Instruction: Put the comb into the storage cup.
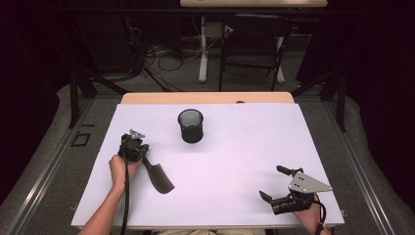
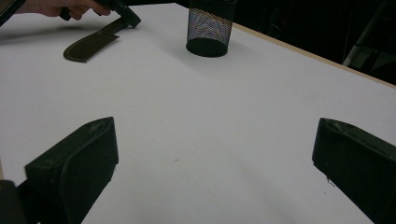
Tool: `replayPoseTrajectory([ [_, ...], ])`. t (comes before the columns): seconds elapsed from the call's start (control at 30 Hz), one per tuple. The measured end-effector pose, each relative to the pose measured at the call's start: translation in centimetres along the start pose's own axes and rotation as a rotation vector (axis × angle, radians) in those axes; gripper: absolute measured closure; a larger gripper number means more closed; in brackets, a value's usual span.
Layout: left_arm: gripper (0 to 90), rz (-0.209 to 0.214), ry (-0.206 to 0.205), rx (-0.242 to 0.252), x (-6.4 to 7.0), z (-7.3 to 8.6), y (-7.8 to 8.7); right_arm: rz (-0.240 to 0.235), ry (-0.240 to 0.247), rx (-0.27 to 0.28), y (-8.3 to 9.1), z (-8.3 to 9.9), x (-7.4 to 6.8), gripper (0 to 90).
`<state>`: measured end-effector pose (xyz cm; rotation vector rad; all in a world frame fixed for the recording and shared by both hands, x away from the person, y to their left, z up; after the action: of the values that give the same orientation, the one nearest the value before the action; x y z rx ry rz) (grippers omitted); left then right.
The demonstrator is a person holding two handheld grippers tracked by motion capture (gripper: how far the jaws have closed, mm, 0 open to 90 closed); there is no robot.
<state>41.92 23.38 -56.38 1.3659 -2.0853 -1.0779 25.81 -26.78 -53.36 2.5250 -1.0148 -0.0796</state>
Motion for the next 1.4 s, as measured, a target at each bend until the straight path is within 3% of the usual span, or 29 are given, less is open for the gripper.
replayPoseTrajectory([
  [1.4,90.0,-0.004,0.038,-0.054,-0.13,0.64,1.01,-0.001,-0.001,0.004,0.0,-0.04,0.01,0.0],
])
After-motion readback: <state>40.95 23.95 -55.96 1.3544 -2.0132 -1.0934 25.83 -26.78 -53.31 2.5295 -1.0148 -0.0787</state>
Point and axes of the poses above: each handheld gripper's, and its own axes: y roughly backward along the jaws, z roughly out of its underside, x roughly to its right, the point moved 1 cm from there along -y, roughly forward along the jaws, and after that the axes turned 3 degrees about -x, right-handed, at the moved point
